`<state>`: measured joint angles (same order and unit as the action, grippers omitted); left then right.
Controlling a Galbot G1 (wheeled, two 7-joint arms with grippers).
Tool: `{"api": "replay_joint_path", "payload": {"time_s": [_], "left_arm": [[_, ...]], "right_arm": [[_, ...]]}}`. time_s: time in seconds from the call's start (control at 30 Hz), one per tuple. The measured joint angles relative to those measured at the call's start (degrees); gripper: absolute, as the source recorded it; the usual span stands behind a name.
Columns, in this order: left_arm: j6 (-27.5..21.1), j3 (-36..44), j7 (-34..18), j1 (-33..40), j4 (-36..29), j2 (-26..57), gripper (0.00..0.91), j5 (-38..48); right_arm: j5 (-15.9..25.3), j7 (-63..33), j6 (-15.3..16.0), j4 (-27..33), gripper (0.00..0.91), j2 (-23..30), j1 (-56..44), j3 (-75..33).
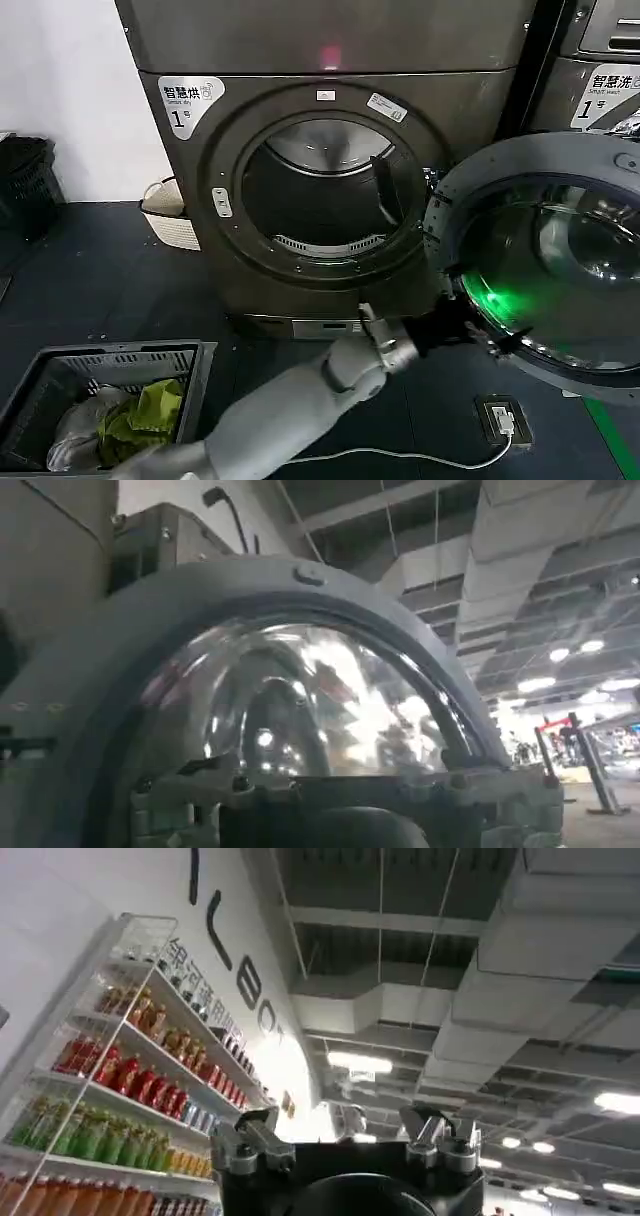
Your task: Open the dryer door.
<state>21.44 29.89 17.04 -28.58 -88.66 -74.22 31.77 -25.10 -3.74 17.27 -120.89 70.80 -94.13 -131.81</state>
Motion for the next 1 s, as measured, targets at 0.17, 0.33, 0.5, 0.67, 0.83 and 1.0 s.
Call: {"api": "replay_joint_path", "payload": {"time_s": [0.17, 0.33, 0.5, 0.67, 0.83, 1.0], "left_arm": [[-1.3, -0.4, 0.4, -1.2, -4.6, 6.4, 0.907, 0.0], [-2.3, -0.1, 0.3, -2.0, -8.7, 13.3, 0.907, 1.1], [-5.0, -0.3, -0.1, -2.0, -13.0, 20.9, 0.907, 0.7], [-10.2, -1.5, 0.0, -2.9, -17.6, 28.7, 0.907, 1.0], [-15.1, -2.4, 0.7, -3.9, -21.7, 35.7, 0.907, 0.7], [-19.4, -3.2, 1.2, -5.4, -25.3, 43.1, 0.907, -0.9]], "right_arm": [[0.7, 0.0, 0.0, -0.4, 0.878, 0.2, 0.0, -0.6], [0.8, 0.1, 0.0, -0.8, 0.878, 0.2, 0.0, -0.9], [1.1, 0.1, 0.1, -1.0, 0.878, 0.1, 0.2, -0.7], [1.5, 0.2, 0.2, -1.1, 0.878, -0.2, 0.6, -0.5], [2.4, 0.5, -0.1, -0.9, 0.878, -0.2, 0.7, -0.6], [3.9, 0.4, -0.8, -0.8, 0.878, -0.5, 0.7, -1.4]]}}
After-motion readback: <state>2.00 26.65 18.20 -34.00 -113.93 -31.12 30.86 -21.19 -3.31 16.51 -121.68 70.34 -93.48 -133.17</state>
